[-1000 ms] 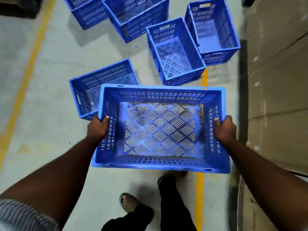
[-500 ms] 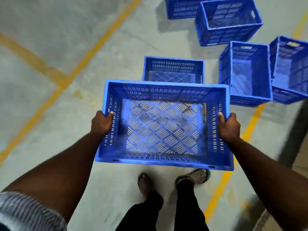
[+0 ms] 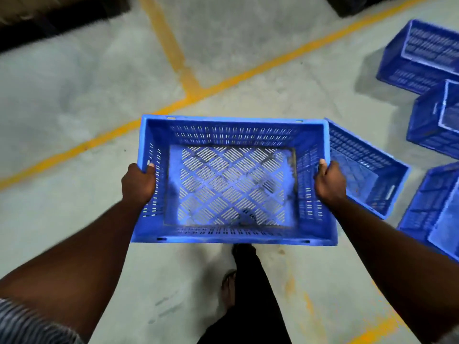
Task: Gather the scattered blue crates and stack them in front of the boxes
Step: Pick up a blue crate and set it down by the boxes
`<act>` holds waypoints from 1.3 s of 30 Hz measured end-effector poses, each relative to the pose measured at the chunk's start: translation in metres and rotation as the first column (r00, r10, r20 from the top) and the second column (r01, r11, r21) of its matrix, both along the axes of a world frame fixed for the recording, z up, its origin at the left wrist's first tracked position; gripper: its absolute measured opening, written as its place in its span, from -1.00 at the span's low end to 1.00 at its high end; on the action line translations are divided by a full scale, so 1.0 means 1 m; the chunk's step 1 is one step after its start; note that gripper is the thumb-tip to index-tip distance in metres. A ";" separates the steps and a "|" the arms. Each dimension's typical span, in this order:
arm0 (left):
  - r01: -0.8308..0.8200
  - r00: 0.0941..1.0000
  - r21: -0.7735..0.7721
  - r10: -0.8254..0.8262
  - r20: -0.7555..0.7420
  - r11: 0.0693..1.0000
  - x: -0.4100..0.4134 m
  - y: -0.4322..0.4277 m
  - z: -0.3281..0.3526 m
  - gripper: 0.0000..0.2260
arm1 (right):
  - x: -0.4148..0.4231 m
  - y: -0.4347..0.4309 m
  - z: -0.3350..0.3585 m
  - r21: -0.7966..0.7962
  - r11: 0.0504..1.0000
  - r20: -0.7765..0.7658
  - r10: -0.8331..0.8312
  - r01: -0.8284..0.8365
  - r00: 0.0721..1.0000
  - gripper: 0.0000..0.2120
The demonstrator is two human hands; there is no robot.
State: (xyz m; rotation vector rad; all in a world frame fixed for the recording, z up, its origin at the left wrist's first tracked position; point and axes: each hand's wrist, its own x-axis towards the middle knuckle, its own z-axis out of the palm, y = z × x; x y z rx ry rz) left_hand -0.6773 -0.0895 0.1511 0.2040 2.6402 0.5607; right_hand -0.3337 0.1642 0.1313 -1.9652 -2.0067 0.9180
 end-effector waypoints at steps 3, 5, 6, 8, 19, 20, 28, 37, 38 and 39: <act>-0.101 0.995 -0.002 0.101 -0.013 0.995 -0.042 -0.011 0.003 -0.57 | -0.067 0.019 -0.006 -0.028 0.995 -0.017 0.098 -0.098 0.995 -0.61; -0.169 0.986 -0.017 0.169 0.005 0.986 -0.074 -0.016 0.004 -0.56 | -0.113 0.032 -0.009 -0.045 0.986 -0.038 0.158 -0.160 0.987 -0.64; -0.201 0.979 -0.020 0.201 0.021 0.979 -0.089 -0.020 0.004 -0.55 | -0.135 0.038 -0.008 -0.052 0.980 -0.040 0.191 -0.193 0.981 -0.67; -0.253 0.966 -0.019 0.254 0.046 0.967 -0.117 -0.028 0.003 -0.54 | -0.178 0.048 -0.007 -0.050 0.968 -0.056 0.244 -0.246 0.968 -0.69; -0.458 0.886 -0.011 0.457 0.080 0.889 -0.271 -0.105 -0.004 -0.51 | -0.423 0.032 0.007 -0.017 0.879 -0.055 0.476 -0.477 0.878 -0.67; -0.471 0.878 -0.011 0.470 0.091 0.882 -0.288 -0.111 -0.004 -0.51 | -0.445 0.026 0.010 -0.018 0.878 -0.046 0.478 -0.479 0.877 -0.67; -0.518 0.848 0.001 0.514 0.127 0.855 -0.425 -0.155 0.001 -0.52 | -0.611 -0.013 0.018 -0.013 0.859 0.014 0.512 -0.512 0.859 -0.65; -0.536 0.843 0.000 0.536 0.054 0.844 -0.583 -0.161 0.007 -0.49 | -0.785 -0.016 0.023 0.027 0.854 0.002 0.520 -0.519 0.854 -0.65; -0.534 0.845 0.008 0.533 0.049 0.846 -0.599 -0.159 0.005 -0.49 | -0.801 -0.014 0.021 0.035 0.853 0.000 0.521 -0.521 0.854 -0.65; -0.533 0.845 0.013 0.532 0.046 0.846 -0.619 -0.156 0.001 -0.49 | -0.820 -0.011 0.018 0.039 0.851 -0.004 0.524 -0.523 0.852 -0.65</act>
